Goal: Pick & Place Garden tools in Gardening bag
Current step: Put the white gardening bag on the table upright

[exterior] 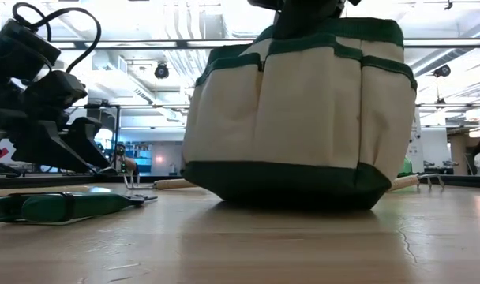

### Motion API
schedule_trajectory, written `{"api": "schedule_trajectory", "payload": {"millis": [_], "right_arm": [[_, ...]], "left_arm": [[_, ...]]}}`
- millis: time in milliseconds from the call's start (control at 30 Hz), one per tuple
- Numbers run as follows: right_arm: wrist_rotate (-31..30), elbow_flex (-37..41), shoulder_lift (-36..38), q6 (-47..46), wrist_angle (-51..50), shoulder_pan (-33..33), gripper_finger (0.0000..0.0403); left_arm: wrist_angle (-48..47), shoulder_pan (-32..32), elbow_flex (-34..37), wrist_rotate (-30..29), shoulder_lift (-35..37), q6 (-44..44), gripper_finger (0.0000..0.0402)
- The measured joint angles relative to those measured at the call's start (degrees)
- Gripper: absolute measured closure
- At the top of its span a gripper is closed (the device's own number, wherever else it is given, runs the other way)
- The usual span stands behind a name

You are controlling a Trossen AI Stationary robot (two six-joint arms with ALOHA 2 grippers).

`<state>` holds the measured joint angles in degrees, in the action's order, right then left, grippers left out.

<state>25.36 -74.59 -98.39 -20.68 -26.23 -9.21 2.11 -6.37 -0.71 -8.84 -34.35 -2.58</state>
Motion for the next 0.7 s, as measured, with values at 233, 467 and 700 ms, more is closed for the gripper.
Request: {"api": "schedule_trajectory", "payload": {"millis": [233, 467, 700], "right_arm": [[0.0, 0.0, 0.0, 0.1, 0.1, 0.0, 0.031], [0.2, 0.0, 0.0, 0.1, 1.8, 0.0, 0.0274], [0.5, 0.0, 0.1, 1.2, 2.6, 0.0, 0.0266]], "left_arm": [[0.0, 0.0, 0.0, 0.0, 0.0, 0.0, 0.0161], [0.0, 0.0, 0.0, 0.0, 0.0, 0.0, 0.0161], [0.0, 0.0, 0.0, 0.0, 0.0, 0.0, 0.0161]]}}
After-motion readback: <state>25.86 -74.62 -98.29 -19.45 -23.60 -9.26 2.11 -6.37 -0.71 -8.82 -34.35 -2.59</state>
